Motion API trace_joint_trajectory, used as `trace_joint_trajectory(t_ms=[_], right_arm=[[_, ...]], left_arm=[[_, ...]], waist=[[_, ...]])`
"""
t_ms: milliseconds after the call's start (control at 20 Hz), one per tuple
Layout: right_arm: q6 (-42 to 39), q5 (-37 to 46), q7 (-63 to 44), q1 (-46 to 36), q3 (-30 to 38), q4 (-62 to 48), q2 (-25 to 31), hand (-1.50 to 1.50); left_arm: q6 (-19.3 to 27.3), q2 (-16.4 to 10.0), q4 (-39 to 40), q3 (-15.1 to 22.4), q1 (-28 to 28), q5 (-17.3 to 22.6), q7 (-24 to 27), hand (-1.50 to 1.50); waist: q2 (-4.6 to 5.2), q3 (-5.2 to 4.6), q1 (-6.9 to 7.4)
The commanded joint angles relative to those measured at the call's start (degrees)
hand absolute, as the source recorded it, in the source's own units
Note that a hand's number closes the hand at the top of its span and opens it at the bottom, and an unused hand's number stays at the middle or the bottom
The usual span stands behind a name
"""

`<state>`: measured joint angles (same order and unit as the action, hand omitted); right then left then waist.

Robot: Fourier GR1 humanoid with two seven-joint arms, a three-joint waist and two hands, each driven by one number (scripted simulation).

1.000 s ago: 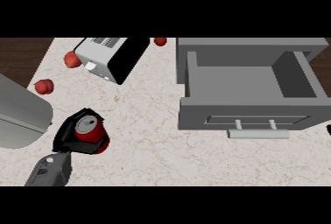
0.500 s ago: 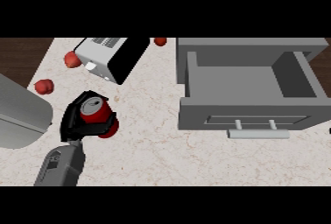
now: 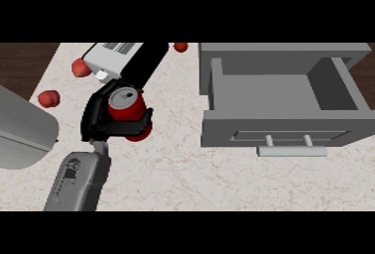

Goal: Pick up the can, place it into the drawer and close the drawer

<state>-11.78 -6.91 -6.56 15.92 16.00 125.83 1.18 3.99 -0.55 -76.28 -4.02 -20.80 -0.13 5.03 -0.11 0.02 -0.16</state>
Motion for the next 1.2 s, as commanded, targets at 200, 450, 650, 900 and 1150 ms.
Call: trace_joint_trajectory(t_ms=[200,450,650,900,1150], right_arm=[[-1.2,-0.2,1.1,1.7,1.3,-0.3,-0.4,-1.5],[-0.9,-1.7,-1.7,1.2,1.5,3.0,0.0,-1.5],[-0.8,0.3,0.7,-1.6,1.2,-2.3,0.1,-1.5],[-1.6,-0.4,1.4,-0.5,1.4,-1.4,0.4,-1.5],[-0.3,0.2,-0.9,-3.1,1.2,-0.9,1.1,-1.5]], left_arm=[[7.5,0.5,-4.1,8.5,-10.2,0.3,-13.1,1.5],[15.0,0.5,-5.5,13.9,-17.7,-1.7,-20.2,1.5],[18.1,0.5,3.8,13.3,-30.5,-1.3,-20.7,1.5],[23.0,0.5,12.7,16.7,-37.1,3.5,-17.1,1.5],[29.1,0.5,17.8,20.2,-48.5,7.2,-23.8,1.5]], waist=[[0.06,-0.01,-0.33],[-0.02,-0.01,-0.32],[0.21,0.01,-0.73],[0.25,0.0,-1.07],[0.32,0.02,-1.79]])
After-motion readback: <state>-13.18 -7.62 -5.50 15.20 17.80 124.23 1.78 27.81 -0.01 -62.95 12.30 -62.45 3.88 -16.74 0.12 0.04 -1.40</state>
